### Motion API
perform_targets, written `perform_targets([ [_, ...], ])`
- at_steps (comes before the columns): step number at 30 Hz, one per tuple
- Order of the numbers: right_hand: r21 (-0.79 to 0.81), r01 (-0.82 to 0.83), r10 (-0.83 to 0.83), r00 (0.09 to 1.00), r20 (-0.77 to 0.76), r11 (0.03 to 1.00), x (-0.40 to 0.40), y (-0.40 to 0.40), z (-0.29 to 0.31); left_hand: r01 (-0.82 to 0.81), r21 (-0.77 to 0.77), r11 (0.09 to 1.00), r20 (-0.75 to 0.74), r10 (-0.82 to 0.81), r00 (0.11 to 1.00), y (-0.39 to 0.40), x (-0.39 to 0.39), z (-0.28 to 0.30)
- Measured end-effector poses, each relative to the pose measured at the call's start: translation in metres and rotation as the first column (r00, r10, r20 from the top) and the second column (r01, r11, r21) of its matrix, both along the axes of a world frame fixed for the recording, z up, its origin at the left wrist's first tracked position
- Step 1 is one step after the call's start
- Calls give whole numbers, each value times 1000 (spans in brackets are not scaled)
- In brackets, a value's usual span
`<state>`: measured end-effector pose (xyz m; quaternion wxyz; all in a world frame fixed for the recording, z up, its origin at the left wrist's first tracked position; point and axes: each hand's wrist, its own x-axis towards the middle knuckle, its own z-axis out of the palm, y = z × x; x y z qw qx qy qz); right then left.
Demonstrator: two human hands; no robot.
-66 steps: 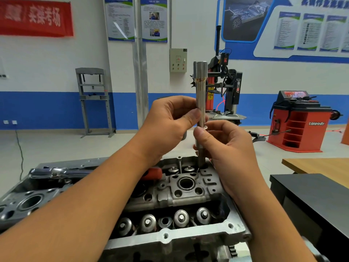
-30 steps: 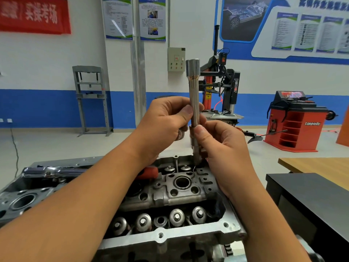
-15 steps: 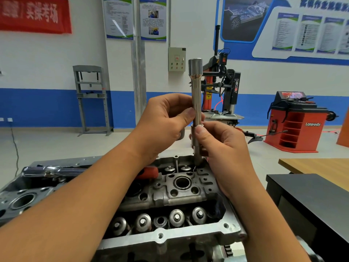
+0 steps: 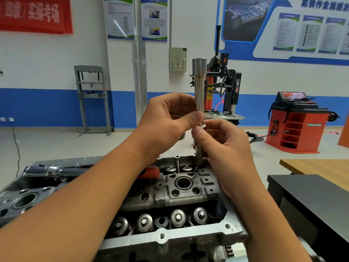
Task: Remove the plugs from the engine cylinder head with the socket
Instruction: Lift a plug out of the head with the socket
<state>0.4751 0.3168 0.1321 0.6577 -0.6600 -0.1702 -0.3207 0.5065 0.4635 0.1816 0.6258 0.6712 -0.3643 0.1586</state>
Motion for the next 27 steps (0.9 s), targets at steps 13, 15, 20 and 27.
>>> perform_targets([
  [13,-38,26,-26,1000,-10,999,4,-3,-2,5,-22,1000,-11,-6,1000,-1,-2,1],
  [15,-69,64,-65,998,-11,996,5,-4,-4,-31,-28,999,-9,31,999,0,-1,1],
  [20,-129,19,-20,1000,-2,991,3,-1,-2,43,-12,999,-61,-44,997,1,1,1],
  [27,-68,16,-16,1000,-4,998,2,-2,-1,-31,-28,999,-21,30,999,-1,-1,1],
])
